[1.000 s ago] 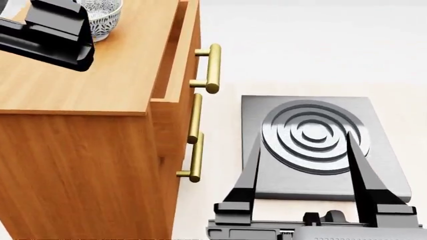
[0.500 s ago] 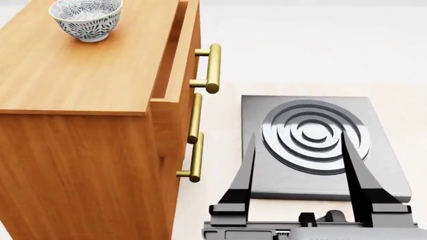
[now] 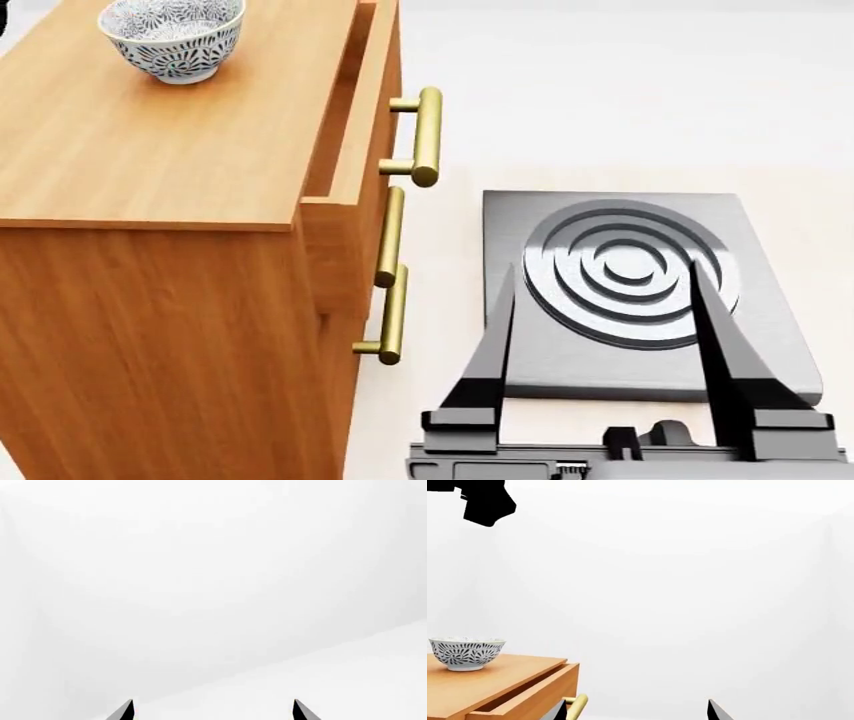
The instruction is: Pick the akita bowl on the wooden cabinet and place it on the plate.
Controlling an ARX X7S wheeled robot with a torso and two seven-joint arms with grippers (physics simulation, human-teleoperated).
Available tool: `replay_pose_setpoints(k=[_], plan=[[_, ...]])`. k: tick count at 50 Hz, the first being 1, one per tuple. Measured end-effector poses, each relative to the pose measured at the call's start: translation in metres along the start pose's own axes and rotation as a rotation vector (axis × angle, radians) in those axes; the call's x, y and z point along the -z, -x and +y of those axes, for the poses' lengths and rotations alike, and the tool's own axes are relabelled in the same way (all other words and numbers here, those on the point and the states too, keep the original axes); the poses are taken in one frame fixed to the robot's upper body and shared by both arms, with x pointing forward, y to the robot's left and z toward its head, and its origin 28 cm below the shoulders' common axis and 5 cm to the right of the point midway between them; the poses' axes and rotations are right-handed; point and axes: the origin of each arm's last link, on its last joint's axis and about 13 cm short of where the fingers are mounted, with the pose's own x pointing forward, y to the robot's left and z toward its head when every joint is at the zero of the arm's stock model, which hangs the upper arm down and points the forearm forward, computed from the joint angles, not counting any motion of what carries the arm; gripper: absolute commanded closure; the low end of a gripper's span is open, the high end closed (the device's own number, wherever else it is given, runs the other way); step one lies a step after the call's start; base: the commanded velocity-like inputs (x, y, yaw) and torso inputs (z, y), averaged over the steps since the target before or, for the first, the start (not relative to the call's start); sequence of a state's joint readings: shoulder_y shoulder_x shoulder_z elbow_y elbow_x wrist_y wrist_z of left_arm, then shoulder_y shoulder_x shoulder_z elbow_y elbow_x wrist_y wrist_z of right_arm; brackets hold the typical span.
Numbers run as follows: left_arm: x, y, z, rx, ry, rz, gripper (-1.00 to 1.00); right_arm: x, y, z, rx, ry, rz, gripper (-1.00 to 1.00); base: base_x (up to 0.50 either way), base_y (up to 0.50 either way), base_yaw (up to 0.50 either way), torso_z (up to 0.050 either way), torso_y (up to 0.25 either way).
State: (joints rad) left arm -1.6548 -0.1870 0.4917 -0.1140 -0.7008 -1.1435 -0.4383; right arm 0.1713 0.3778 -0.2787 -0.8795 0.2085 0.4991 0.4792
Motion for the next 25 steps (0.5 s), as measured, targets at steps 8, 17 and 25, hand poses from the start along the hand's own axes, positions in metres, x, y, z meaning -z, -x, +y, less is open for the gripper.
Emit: replay_pose_setpoints(k=[8, 17, 25], plan=[[-0.007, -0.021, 0.002, -0.008, -0.014, 0.047, -1.0, 0.0, 0.0, -0.001, 0.003, -0.002, -0.003, -1.0, 0.0, 0.0, 0.0, 0.0, 0.0], [-0.012, -0.044, 0.006, -0.015, -0.014, 0.113, -1.0, 0.0, 0.0, -0.001, 0.002, -0.004, -0.005, -1.0, 0.0, 0.0, 0.0, 0.0, 0.0], [-0.013, -0.058, 0.001, 0.034, 0.001, 0.197, -1.0, -0.001, 0.0, -0.001, 0.001, -0.007, -0.006, -1.0, 0.0, 0.0, 0.0, 0.0, 0.0]])
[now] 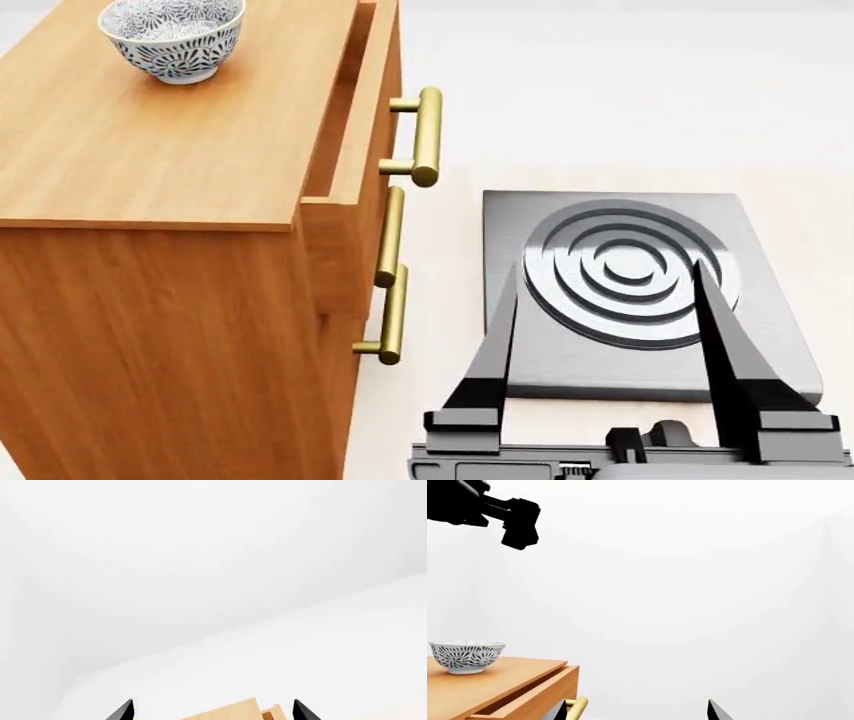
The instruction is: Pick the akita bowl on the wooden cabinet and place it on the plate.
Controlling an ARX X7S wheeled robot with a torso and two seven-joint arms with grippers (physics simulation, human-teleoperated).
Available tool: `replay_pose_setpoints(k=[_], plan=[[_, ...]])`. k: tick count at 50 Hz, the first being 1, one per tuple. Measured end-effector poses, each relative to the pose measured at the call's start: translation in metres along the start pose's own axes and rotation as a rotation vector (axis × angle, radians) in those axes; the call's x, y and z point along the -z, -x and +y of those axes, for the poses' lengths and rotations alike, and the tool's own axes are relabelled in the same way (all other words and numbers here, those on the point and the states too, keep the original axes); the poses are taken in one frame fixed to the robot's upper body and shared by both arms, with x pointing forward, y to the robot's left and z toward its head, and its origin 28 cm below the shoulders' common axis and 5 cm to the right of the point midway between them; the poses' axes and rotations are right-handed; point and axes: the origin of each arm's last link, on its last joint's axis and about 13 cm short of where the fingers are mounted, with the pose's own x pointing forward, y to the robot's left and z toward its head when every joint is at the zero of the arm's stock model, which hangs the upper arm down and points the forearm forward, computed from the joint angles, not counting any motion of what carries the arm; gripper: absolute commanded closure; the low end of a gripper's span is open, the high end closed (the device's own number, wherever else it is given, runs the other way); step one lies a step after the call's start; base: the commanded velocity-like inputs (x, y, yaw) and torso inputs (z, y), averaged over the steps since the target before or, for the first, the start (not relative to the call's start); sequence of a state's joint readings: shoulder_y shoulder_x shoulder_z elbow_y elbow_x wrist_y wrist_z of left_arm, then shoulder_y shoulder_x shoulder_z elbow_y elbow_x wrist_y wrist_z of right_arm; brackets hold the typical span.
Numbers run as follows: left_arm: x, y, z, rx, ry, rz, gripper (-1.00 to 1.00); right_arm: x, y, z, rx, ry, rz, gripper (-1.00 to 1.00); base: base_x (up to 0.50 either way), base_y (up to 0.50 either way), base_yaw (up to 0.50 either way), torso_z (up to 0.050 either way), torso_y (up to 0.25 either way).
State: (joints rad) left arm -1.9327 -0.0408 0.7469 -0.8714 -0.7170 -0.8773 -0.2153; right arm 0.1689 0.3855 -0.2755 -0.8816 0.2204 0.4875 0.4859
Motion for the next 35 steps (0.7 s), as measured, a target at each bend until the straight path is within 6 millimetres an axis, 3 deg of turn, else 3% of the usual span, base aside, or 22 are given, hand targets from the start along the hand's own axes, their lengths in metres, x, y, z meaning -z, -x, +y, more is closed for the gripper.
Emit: replay_pose_setpoints(k=[19, 35], plan=[[0.004, -0.004, 0.007, -0.017, 0.092, 0.2, -1.0, 0.0, 0.0, 0.0, -0.009, -0.01, 0.0, -1.0, 0.0, 0.0, 0.0, 0.0, 0.001], [0.001, 0.002, 0.025, -0.179, 0.224, 0.27, -1.0, 0.001, 0.0, -0.001, -0.008, -0.018, 0.001, -1.0, 0.0, 0.0, 0.0, 0.0, 0.0]])
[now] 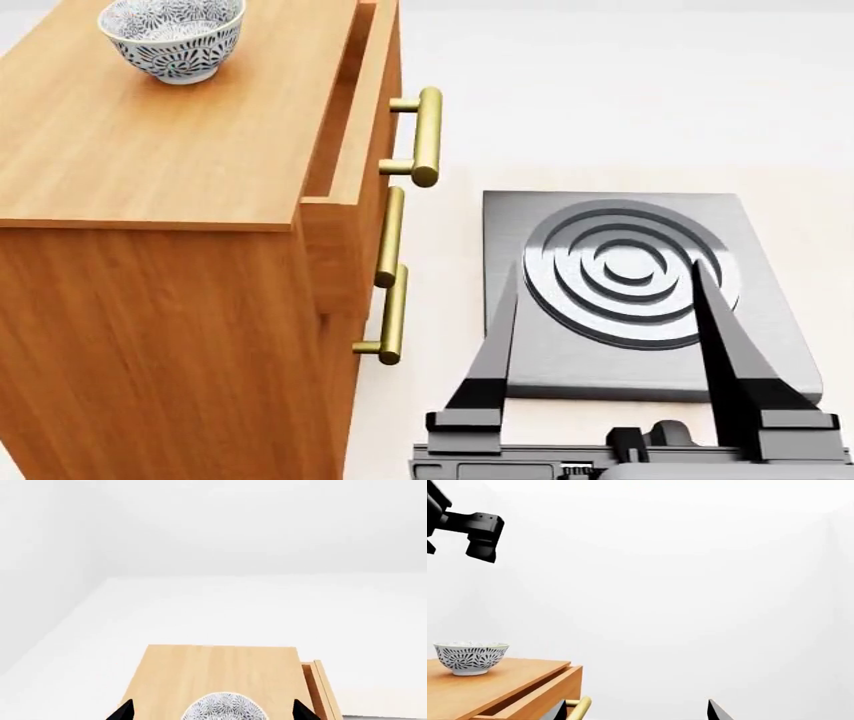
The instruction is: Pick the akita bowl on the wooden cabinet and place it on the plate.
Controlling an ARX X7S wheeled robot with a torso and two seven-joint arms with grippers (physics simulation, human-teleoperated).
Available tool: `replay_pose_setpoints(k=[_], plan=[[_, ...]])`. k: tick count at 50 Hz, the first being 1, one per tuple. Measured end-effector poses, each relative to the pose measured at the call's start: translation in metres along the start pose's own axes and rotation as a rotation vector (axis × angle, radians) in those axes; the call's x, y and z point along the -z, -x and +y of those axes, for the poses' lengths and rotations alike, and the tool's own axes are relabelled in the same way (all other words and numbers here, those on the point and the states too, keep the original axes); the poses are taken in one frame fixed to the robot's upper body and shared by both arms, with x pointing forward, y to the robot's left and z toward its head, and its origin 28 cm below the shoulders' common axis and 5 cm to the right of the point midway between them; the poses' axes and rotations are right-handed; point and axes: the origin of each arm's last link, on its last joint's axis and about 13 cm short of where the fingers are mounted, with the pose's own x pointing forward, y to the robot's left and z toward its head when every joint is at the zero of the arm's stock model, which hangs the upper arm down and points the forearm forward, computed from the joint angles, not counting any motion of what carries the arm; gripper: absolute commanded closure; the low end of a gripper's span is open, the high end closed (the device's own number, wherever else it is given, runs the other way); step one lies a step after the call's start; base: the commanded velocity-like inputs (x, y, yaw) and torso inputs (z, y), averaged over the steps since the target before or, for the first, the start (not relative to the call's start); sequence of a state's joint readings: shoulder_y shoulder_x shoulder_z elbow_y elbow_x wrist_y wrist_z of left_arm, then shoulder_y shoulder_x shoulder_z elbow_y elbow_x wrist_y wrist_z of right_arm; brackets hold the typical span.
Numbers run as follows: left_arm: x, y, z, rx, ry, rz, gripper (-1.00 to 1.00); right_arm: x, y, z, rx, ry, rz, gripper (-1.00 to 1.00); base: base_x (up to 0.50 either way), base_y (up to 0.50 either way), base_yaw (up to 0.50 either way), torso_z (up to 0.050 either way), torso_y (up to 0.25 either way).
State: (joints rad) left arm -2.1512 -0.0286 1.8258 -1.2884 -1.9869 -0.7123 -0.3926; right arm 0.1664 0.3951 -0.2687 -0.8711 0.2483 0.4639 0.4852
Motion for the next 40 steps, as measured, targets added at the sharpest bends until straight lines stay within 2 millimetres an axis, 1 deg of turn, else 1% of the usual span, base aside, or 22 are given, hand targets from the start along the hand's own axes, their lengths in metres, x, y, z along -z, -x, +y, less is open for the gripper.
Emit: replay_pose_setpoints(k=[15, 23, 36, 40], plan=[[-0.002, 0.0, 0.018, -0.164, 0.06, 0.043, -1.0, 0.001, 0.0, 0.001, -0.009, -0.002, 0.003, -1.0, 0.0, 0.0, 0.0, 0.0, 0.0], [-0.004, 0.0, 0.025, -0.213, 0.076, 0.042, -1.0, 0.002, 0.0, 0.003, -0.016, -0.001, 0.005, -1.0, 0.0, 0.0, 0.0, 0.0, 0.0], [-0.005, 0.001, 0.029, -0.236, 0.058, 0.031, -1.0, 0.002, 0.0, 0.004, -0.023, -0.003, 0.006, -1.0, 0.0, 0.0, 0.0, 0.0, -0.244], [-0.003, 0.0, 0.029, -0.222, 0.034, 0.045, -1.0, 0.002, 0.0, 0.004, -0.024, -0.003, 0.007, -1.0, 0.0, 0.0, 0.0, 0.0, 0.0]])
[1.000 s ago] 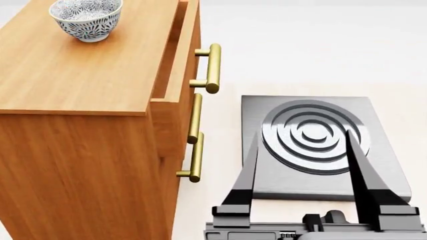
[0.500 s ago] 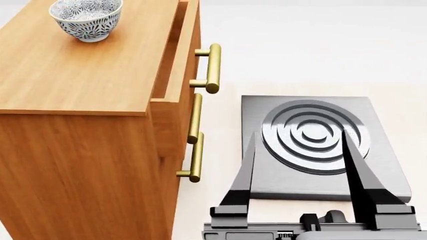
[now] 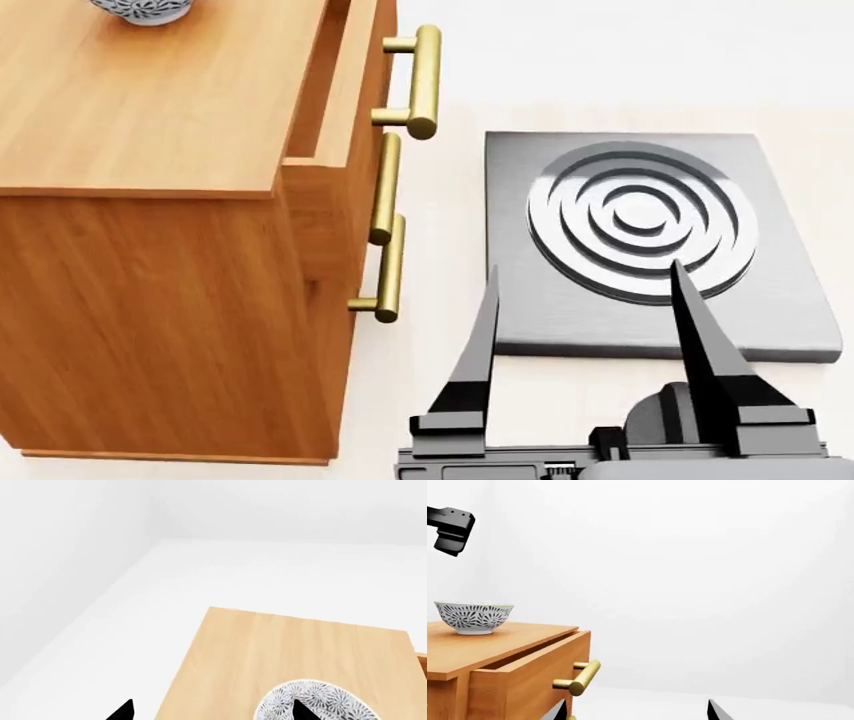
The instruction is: Pick the akita bowl on the wooden cabinet and place it on the plate.
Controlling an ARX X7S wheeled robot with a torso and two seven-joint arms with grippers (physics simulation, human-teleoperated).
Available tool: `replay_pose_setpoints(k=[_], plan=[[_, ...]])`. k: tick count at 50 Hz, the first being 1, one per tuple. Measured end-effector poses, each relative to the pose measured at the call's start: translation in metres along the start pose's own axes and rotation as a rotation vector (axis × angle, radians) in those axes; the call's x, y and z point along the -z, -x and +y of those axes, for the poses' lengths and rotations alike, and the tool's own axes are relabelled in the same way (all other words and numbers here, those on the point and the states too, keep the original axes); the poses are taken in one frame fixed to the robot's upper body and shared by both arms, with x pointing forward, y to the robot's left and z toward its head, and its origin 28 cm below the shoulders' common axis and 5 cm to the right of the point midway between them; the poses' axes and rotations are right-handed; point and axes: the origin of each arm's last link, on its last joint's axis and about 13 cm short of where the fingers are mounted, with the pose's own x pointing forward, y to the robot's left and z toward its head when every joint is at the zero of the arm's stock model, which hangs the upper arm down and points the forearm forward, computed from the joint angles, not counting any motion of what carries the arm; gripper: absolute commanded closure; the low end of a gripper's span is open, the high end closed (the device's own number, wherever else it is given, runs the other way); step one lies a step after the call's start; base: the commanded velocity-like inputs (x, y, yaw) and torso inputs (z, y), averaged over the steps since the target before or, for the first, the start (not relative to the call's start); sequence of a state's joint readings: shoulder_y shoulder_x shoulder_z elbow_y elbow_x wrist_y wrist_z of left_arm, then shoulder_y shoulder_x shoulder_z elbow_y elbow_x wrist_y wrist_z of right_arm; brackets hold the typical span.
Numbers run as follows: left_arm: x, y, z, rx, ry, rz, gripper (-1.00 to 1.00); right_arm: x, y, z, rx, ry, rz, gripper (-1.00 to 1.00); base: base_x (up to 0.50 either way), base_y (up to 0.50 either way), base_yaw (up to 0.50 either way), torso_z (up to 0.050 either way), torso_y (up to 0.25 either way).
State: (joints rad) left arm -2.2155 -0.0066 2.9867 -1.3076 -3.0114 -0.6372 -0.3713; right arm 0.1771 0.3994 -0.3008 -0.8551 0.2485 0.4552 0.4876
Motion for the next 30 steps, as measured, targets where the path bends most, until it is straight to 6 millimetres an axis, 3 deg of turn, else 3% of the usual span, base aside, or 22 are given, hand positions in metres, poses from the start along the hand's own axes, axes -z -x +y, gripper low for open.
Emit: replay_pose_setpoints(k=[30], plan=[[0.012, -0.001, -0.002, 0.071, -0.111, 0.093, -1.0, 0.0, 0.0, 0.001, -0.005, -0.001, -0.002, -1.0, 0.0, 0.0, 0.0, 0.0, -0.003]])
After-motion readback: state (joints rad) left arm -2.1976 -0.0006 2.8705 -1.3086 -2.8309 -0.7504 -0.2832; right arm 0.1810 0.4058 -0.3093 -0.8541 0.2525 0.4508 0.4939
